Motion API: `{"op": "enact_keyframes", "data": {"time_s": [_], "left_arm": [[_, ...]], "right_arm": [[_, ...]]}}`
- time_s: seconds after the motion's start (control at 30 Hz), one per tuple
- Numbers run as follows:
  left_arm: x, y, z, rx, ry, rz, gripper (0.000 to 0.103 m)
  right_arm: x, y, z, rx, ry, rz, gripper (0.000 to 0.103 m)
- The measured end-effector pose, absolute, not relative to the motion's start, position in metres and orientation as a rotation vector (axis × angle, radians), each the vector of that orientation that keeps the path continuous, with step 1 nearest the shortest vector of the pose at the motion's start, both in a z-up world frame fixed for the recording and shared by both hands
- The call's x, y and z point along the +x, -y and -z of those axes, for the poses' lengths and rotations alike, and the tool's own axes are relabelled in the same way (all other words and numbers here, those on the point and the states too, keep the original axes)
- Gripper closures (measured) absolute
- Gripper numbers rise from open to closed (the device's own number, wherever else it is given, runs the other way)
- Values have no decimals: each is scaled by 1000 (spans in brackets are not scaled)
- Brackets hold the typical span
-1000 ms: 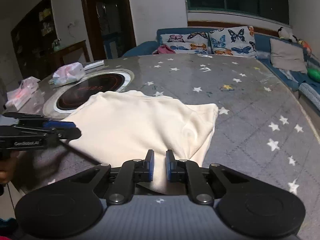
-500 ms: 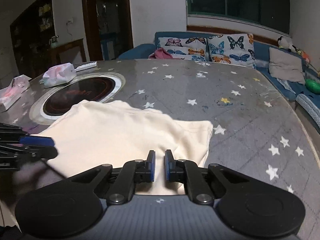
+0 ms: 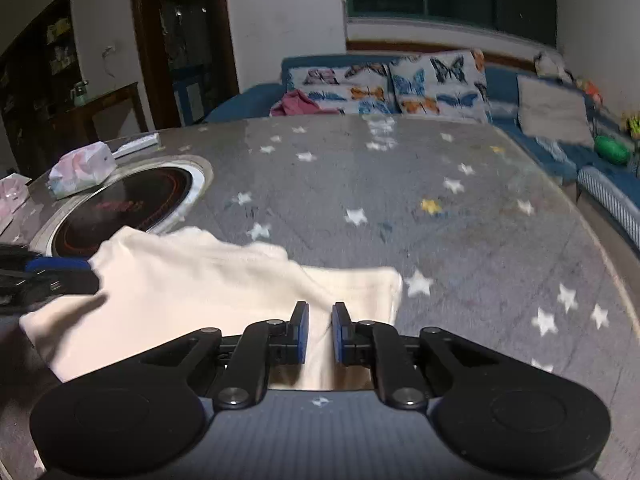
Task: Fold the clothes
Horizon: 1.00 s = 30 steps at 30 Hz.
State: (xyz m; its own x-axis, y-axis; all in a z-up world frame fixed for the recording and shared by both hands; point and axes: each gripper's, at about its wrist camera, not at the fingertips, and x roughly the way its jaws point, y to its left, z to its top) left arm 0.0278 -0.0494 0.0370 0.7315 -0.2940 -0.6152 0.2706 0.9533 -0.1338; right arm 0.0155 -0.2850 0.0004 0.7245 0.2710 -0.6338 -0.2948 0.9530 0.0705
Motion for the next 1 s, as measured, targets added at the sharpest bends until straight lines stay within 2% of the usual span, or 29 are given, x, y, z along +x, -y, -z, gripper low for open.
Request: {"op": "enact_keyframes", "data": {"time_s": [0.37, 0.63, 0.73, 0.77, 0.83, 1.0], "left_arm": [[79, 68, -22, 1, -731, 295, 77], [79, 66, -22, -3, -731, 290, 75], [75, 66, -25, -3, -726, 281, 67], [72, 65, -27, -1, -722, 275, 61], [67, 63, -29, -1, -714, 265, 60], [55, 52, -37, -24, -699, 232, 49]], "right_arm": [[47, 239, 0, -91, -697, -404, 92], [41, 236, 1, -88, -700, -405, 92], [33, 234, -5, -96, -690, -415, 90], [29, 233, -7, -102, -687, -421, 89], [22, 230, -12, -117, -680, -434, 87], [4, 219, -18, -146, -668, -472, 78]]}}
